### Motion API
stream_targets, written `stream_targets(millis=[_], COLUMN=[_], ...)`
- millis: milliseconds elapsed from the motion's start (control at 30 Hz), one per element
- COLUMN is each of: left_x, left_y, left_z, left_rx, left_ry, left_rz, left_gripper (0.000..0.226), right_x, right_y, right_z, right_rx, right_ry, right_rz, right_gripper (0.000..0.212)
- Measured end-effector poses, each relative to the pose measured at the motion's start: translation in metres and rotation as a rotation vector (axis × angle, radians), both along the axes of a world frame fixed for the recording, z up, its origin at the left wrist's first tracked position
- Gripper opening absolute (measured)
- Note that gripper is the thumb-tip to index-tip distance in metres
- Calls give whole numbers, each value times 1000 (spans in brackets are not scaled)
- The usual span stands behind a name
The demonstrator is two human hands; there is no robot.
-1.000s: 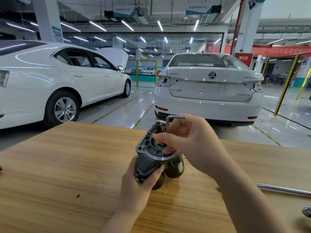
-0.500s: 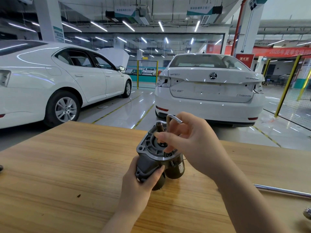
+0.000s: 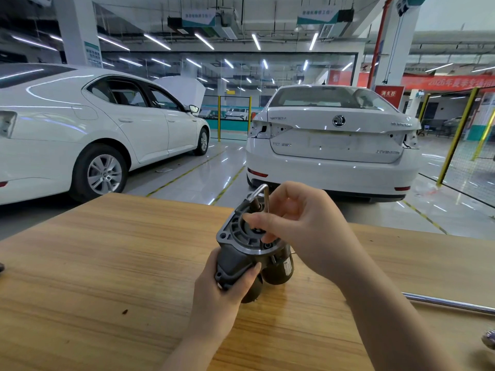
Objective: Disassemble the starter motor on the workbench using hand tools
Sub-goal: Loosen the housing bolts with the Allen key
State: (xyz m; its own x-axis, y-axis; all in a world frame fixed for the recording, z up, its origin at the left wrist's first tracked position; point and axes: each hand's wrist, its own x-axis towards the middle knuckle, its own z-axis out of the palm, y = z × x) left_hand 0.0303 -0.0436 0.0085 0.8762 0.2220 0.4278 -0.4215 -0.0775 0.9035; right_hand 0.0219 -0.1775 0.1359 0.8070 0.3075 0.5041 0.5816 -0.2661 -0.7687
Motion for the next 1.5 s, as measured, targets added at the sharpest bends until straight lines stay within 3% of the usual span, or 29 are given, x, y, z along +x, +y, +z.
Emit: stream_targets(millis=[333,467,833,1000,1367,1500], left_x=[0,-1,-1,0,-1,0], left_y=[1,1,0,0,0,0], left_z=[-1,0,0,0,0,0], left_rx=[10,10,-2,-4,-3,-9], left_ry=[-14,-15,-20,-17,-8,-16], left_rz=[-14,-11,-14,-23,-40,-30], left_gripper=[56,56,56,55,57,55], right_x=[-1,-2,-1,-2,-2,-3], right_y=[-1,0,-1,-1,-1,0], right_z=[1,0,2,2,3,3], right_rx=[-56,-52,-59,-48,-60,-38], right_ry=[21,0,21,1,22,22], right_rz=[45,-1,35,-66,4,-40], right_gripper=[2,20,3,24,2,16])
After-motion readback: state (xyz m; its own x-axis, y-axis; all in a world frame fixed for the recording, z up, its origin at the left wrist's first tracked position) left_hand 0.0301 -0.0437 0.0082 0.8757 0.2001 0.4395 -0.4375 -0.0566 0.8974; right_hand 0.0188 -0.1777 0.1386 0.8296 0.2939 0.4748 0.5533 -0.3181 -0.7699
